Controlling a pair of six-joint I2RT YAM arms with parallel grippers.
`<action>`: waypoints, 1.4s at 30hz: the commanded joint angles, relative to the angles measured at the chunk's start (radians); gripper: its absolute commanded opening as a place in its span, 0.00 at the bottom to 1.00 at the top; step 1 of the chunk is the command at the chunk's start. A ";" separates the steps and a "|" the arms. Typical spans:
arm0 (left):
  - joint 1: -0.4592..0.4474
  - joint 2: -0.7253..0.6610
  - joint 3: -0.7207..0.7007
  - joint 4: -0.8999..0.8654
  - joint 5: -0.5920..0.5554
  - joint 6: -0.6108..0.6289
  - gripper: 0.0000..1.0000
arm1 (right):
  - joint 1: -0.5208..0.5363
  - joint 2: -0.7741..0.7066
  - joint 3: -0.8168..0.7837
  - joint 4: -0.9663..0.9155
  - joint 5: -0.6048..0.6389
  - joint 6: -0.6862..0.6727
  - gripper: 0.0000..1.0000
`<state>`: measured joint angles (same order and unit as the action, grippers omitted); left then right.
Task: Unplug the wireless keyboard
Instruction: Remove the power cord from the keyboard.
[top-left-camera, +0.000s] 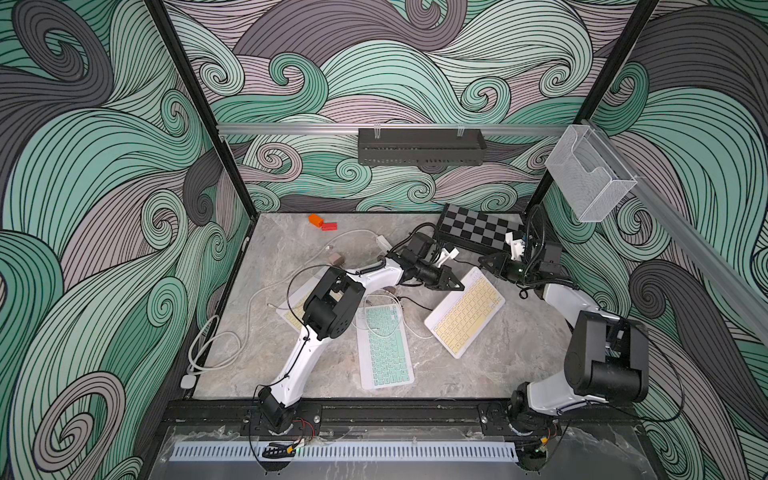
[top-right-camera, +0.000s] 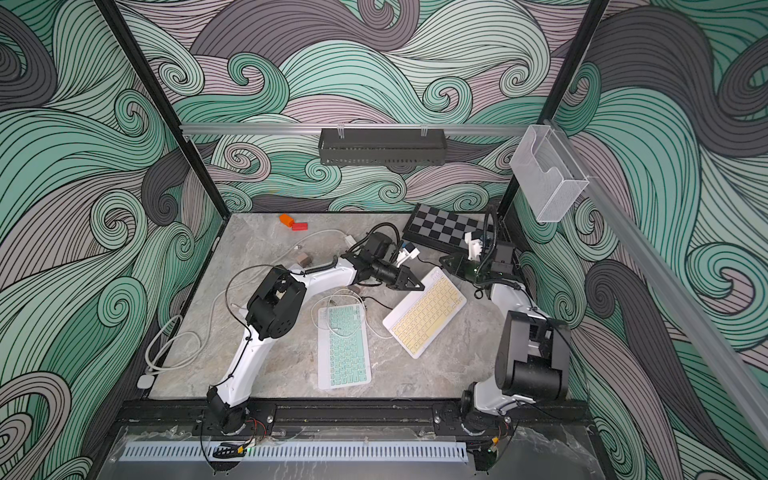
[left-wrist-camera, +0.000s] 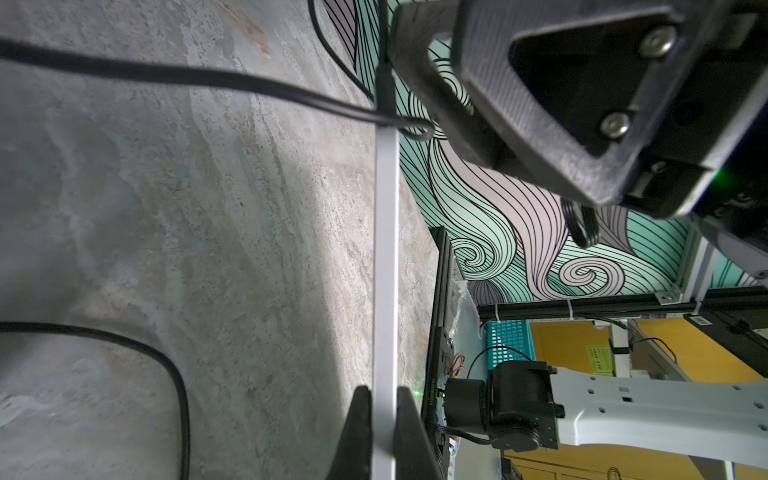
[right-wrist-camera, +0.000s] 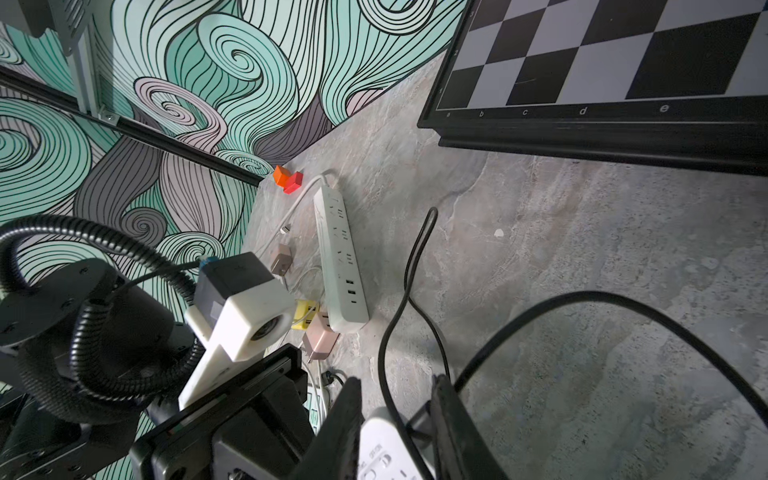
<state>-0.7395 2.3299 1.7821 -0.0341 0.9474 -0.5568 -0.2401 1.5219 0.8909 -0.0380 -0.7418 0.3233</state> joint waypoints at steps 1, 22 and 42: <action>0.025 -0.095 0.019 0.089 0.109 0.007 0.00 | -0.049 0.021 0.021 0.016 -0.109 -0.047 0.33; 0.051 -0.099 0.040 0.030 0.263 0.141 0.00 | -0.013 0.055 0.096 0.112 -0.475 -0.077 0.24; 0.055 -0.089 0.021 -0.074 0.042 -0.016 0.00 | 0.026 -0.197 0.098 -0.225 0.060 -0.009 0.38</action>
<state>-0.6876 2.2623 1.7844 -0.0906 1.0225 -0.4900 -0.2497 1.3529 1.0016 -0.1593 -0.7979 0.3141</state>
